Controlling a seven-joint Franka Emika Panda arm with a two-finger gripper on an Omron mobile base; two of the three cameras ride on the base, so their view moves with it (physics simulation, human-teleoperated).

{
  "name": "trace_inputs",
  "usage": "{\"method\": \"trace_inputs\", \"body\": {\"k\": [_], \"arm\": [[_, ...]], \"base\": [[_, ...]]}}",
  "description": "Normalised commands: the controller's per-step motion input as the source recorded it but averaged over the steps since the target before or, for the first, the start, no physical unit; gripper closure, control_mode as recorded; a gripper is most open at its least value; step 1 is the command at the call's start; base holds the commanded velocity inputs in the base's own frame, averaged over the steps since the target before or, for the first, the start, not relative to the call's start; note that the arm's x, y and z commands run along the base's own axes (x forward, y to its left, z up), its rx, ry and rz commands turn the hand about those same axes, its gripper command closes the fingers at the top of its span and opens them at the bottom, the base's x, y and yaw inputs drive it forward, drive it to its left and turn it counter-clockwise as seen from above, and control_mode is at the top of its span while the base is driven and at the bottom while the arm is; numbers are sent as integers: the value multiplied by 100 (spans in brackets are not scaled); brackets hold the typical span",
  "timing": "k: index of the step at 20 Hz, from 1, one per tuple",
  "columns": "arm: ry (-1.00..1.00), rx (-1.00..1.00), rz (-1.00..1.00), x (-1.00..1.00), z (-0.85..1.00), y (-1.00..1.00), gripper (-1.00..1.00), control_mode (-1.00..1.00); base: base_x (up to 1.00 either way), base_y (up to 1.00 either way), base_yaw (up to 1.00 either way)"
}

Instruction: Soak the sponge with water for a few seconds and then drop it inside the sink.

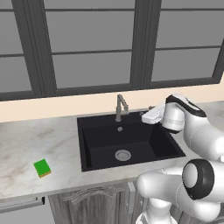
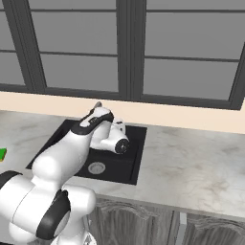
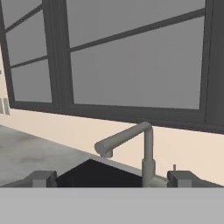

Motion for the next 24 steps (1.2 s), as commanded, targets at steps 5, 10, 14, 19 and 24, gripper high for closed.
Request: {"method": "trace_inputs", "body": {"k": [5, 10, 14, 19, 24], "arm": [[-3, 0, 0, 17, -15, 0, -100, -100], [0, 0, 0, 30, -18, 0, -100, -100], [0, 0, 0, 17, -14, 0, -100, -100], [0, 0, 0, 10, -8, 0, -100, -100], [0, 0, 0, 12, 0, 0, -100, -100]], "base": [[0, 0, 0], [0, 0, 0], [0, 0, 0], [0, 0, 0], [0, 0, 0]]}}
